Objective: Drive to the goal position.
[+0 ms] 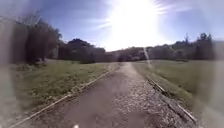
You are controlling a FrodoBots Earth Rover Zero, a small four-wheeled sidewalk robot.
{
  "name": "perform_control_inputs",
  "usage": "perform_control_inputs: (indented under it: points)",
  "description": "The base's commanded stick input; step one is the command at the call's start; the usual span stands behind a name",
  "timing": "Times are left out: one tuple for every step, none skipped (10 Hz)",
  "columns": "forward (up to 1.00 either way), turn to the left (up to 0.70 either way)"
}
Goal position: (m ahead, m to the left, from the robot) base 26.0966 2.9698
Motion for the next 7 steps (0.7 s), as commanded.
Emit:
perform_control_inputs:
  points:
    - [0.70,0.00]
    - [0.70,0.00]
    - [0.70,0.00]
    - [0.67,0.00]
    - [0.67,0.00]
    - [0.68,0.00]
    - [0.69,0.00]
